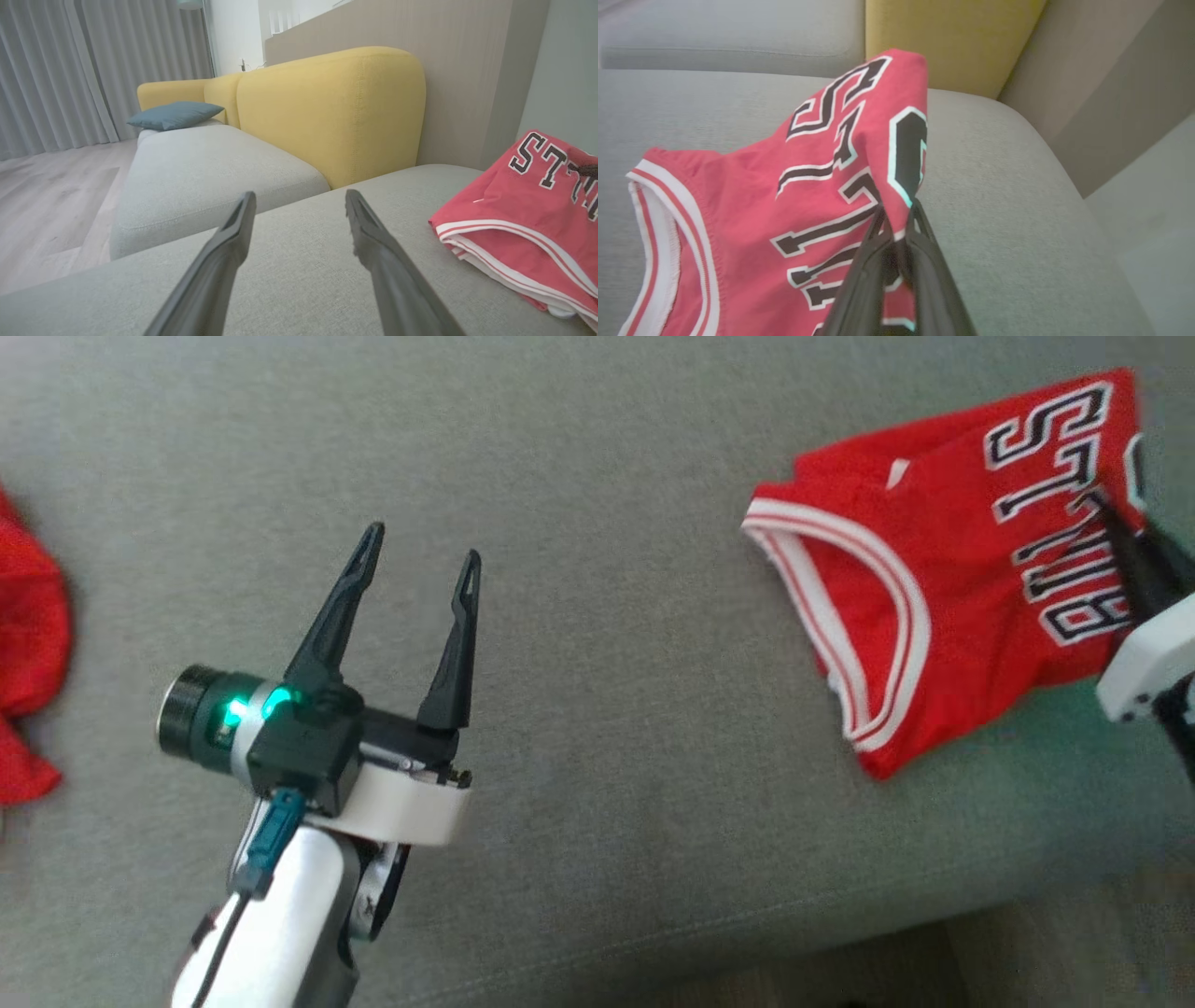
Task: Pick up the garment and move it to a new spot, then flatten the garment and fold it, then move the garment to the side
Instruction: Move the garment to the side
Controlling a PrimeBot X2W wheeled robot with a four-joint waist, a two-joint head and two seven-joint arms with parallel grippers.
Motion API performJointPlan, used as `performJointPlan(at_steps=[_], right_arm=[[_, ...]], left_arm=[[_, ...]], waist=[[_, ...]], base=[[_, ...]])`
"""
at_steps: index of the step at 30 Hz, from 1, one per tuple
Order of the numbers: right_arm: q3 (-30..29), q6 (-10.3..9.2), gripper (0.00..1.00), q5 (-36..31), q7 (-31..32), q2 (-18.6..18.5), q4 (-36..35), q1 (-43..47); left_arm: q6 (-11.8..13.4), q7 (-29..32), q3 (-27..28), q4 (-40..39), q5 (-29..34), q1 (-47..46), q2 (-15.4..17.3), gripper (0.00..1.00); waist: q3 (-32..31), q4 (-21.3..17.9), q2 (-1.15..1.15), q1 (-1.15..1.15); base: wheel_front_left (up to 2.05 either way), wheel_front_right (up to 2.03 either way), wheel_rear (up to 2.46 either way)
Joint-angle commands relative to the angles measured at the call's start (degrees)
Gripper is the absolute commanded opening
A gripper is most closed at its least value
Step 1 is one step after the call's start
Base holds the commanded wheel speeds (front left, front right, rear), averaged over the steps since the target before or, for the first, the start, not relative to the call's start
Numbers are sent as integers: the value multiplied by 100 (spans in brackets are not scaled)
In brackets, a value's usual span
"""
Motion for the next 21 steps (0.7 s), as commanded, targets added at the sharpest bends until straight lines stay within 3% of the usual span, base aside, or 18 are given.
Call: performJointPlan(at_steps=[1,9,18,19,20,21], right_arm=[[-39,-3,0,-42,26,-210,-136,-212],[-856,-3,0,-538,134,-403,-27,-537],[-2072,-3,0,-1551,262,-434,116,-598],[-2189,-3,11,-1633,260,-407,159,-603],[-2352,-3,57,-1804,119,-378,199,-625],[-2415,-3,57,-1878,63,-358,230,-633]], left_arm=[[-41,-29,162,-207,70,-230,86,100],[-194,-29,-5,-271,223,-647,27,100],[-455,-29,-309,-307,394,-1176,-129,100],[-477,-29,-337,-301,403,-1221,-152,100],[-510,-29,-376,-289,412,-1281,-187,100],[-520,-29,-387,-284,411,-1297,-200,100]], waist=[[301,-237,0,0],[849,-221,0,0],[1339,167,0,0],[1363,208,0,0],[1384,267,0,0],[1387,287,0,0]], base=[[0,0,0],[0,0,0],[0,0,0],[0,0,0],[0,0,0],[0,0,0]])
